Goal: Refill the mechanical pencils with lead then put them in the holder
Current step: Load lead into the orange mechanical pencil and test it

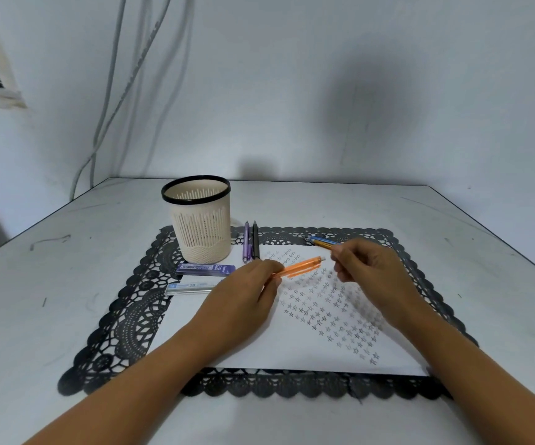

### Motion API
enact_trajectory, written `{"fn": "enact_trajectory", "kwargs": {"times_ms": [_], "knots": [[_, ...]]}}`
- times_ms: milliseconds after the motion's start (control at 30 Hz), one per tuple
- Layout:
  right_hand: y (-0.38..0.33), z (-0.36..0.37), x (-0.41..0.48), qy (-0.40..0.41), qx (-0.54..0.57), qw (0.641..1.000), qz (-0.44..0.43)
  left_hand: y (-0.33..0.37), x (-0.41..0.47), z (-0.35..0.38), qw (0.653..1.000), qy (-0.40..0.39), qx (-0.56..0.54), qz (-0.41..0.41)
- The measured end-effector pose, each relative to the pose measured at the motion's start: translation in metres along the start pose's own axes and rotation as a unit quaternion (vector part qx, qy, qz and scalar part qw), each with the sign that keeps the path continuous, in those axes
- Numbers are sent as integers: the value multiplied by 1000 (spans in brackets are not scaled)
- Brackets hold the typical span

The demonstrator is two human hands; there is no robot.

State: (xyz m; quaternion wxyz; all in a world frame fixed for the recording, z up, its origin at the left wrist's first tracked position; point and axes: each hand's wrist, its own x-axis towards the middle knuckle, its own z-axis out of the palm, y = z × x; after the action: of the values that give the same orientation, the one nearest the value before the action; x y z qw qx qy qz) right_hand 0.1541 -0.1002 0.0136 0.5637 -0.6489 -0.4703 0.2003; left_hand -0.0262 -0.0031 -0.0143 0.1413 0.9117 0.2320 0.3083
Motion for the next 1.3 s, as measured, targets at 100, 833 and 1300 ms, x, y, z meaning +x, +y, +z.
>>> {"fn": "enact_trajectory", "kwargs": {"times_ms": [100,833,1300], "knots": [[1,-6,4,36,9,999,10,-2,0,0,1000,1,6,-3],[25,-6,10,-124,-406,899,-111,0,-4,8,994,-78,82,7],[26,-8,9,-122,-389,906,-112,-1,-4,6,994,-79,74,7]]}}
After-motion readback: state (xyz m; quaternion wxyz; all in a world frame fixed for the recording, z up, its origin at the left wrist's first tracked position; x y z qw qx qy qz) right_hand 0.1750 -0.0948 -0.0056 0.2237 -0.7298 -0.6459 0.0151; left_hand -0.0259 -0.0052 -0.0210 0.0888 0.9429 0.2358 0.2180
